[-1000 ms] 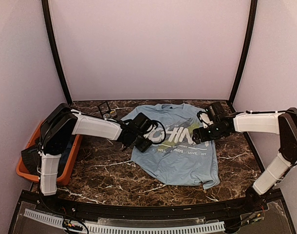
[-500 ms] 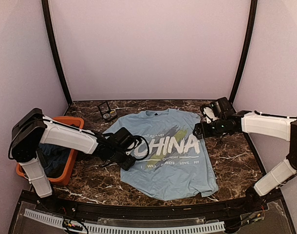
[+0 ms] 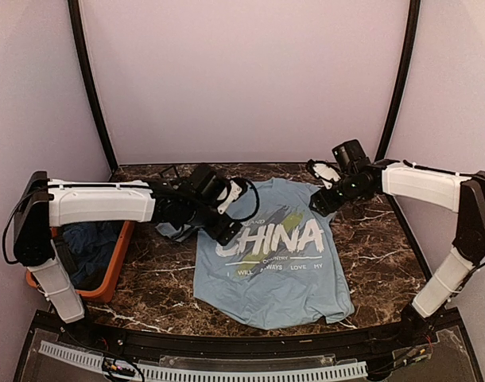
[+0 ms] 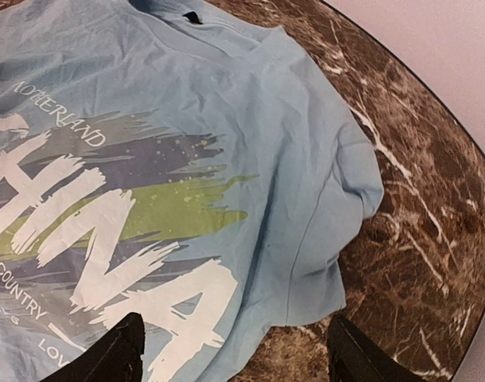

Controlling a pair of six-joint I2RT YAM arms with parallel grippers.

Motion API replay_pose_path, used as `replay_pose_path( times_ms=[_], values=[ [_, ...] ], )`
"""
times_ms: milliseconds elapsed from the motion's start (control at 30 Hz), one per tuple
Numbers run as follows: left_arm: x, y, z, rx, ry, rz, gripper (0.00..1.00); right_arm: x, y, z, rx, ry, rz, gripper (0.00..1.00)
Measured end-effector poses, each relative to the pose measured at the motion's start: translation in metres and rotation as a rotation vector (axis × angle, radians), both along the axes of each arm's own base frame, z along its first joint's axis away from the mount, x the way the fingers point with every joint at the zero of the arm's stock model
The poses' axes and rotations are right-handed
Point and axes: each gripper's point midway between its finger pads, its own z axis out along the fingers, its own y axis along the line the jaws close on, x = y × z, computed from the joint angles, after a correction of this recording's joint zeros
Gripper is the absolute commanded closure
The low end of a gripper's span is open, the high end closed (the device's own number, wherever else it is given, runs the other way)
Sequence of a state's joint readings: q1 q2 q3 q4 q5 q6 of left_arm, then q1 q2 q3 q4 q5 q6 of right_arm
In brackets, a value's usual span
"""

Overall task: Pin the brooch onto the clothing
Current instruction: Smooth out the flattened clothing at the center of the board.

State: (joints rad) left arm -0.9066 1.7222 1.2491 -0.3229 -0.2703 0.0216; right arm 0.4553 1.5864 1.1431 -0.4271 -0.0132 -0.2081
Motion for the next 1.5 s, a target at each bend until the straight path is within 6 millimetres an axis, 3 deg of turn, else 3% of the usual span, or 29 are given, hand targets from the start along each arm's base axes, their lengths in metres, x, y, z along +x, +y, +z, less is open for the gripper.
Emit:
replay_pose_path(
  times_ms=[67, 167, 233, 333, 467, 567, 867, 1133, 1200, 1367, 1500],
  values=[
    [0.02, -0.013, 0.034, -0.04, -0.062, -0.022, 0.01, 0.011, 0.01, 0.011, -0.02, -0.028, 0.075, 0.25],
    [0.049, -0.015, 0.054, -0.039, -0.101, -0.038, 0.03, 0.026, 0.024, 0.017, -0.065, -0.065, 0.197, 0.22],
    [0.064, -0.009, 0.045, -0.005, -0.088, -0.049, 0.05, 0.03, 0.029, 0.009, -0.105, -0.066, 0.261, 0.22],
    [0.077, 0.007, 0.01, 0.084, -0.009, -0.078, 0.06, 0.035, 0.033, -0.023, -0.185, -0.016, 0.352, 0.21],
    [0.077, 0.026, -0.035, 0.191, 0.097, -0.134, 0.06, 0.035, 0.034, -0.056, -0.242, 0.061, 0.419, 0.21],
    [0.074, 0.031, -0.052, 0.249, 0.123, -0.183, 0.06, 0.038, 0.035, -0.069, -0.269, 0.085, 0.455, 0.21],
    [0.089, 0.029, -0.048, 0.288, 0.074, -0.244, 0.08, 0.074, 0.049, -0.063, -0.276, 0.03, 0.474, 0.24],
    [0.103, 0.03, -0.067, 0.288, 0.084, -0.244, 0.17, 0.079, 0.043, -0.1, -0.287, 0.104, 0.452, 0.28],
    [0.103, 0.028, -0.074, 0.283, 0.096, -0.25, 0.19, 0.08, 0.043, -0.101, -0.275, 0.107, 0.445, 0.31],
    [0.107, 0.016, -0.084, 0.255, 0.114, -0.273, 0.3, 0.079, 0.045, -0.103, -0.253, 0.12, 0.441, 0.45],
    [0.113, 0.009, -0.086, 0.237, 0.112, -0.279, 0.47, 0.078, 0.045, -0.104, -0.227, 0.134, 0.43, 0.67]
  ],
)
